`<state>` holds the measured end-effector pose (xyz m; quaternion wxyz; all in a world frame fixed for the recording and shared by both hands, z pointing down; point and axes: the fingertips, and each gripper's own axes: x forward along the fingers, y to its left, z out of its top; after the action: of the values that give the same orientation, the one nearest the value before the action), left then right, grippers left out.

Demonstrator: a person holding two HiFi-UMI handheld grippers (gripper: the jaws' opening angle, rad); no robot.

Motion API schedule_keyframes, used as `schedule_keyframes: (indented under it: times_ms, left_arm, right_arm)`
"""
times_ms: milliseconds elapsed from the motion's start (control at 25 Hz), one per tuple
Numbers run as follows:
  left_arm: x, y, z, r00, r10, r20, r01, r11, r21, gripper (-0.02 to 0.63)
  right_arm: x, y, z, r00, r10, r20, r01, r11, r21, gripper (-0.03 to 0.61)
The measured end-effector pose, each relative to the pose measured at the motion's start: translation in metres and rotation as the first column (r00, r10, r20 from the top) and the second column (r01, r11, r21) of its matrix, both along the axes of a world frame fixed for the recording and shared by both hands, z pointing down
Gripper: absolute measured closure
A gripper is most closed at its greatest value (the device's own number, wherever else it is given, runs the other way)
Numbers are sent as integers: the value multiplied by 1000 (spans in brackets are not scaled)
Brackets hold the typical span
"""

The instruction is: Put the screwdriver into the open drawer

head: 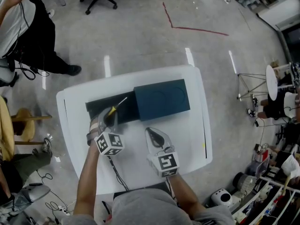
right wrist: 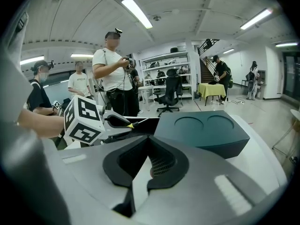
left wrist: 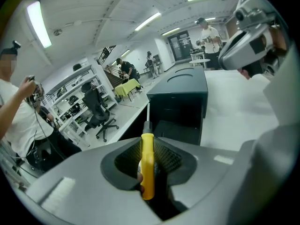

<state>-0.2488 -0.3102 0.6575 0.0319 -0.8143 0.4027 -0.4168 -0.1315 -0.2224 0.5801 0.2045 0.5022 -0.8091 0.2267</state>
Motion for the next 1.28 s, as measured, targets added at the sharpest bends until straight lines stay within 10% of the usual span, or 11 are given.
schedule_keyframes:
  times_ms: [1280]
  left_arm:
    - [1,31,-40,977,-143,-156,143,990,-11,503]
  right_arm:
    - [15,34,-26,1000,-12,-1,12,998,54,575]
